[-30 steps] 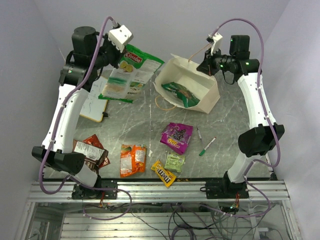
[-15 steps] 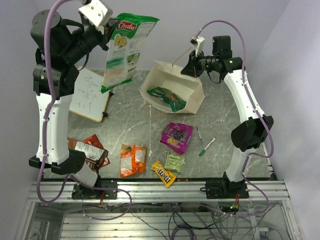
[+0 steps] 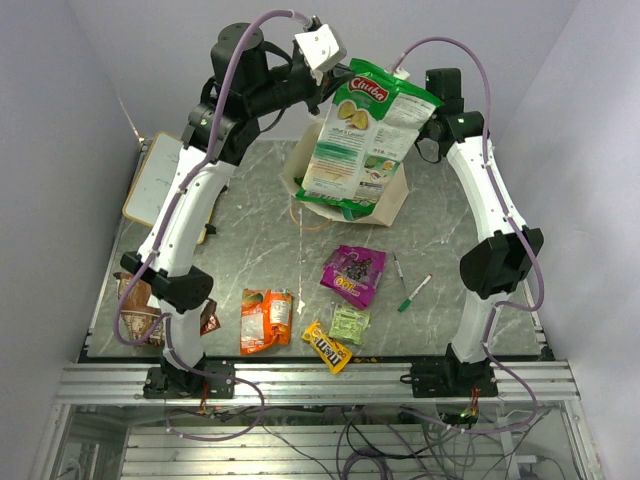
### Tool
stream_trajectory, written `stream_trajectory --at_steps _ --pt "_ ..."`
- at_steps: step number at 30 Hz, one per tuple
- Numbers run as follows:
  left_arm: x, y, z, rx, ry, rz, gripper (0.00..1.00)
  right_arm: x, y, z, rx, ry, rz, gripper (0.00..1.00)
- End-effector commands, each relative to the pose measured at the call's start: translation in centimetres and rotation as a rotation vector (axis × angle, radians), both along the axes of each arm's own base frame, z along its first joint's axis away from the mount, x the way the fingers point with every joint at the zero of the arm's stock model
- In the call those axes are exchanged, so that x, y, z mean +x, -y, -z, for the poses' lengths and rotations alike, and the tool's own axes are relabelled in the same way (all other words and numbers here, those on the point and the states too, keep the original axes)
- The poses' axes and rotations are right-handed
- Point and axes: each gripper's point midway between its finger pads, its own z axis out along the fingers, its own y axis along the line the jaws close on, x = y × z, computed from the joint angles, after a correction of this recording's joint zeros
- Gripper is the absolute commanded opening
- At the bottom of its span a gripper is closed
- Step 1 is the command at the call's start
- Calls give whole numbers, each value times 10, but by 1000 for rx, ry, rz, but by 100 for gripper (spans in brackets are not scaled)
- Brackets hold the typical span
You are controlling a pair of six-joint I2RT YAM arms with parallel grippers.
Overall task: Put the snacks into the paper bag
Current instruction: Place the snack in the paper bag.
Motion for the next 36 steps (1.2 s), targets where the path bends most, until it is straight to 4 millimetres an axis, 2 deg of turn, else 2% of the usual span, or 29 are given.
stream_trajectory --at_steps 1,6,11,15,21,25,30,33,36 --pt "-20 14 -35 -79 136 147 7 2 3 -15 6 47 15 0" --pt "-19 31 -11 -16 173 248 7 3 9 -19 23 40 21 0" --pt "-17 36 6 -11 170 371 7 5 15 -19 51 16 21 0" --pt "-5 30 29 -8 131 463 7 6 21 -20 61 9 30 0" --pt "19 25 76 9 52 539 7 7 27 -23 60 9 40 0" --pt "24 24 91 40 45 550 7 10 30 -20 56 -1 48 0" --pt "22 23 93 61 62 558 7 12 31 -15 63 -20 49 0" --pt "19 23 81 45 91 566 7 12 30 -17 69 -19 48 0" --pt "13 20 58 9 155 596 7 14 31 -16 68 -23 56 0"
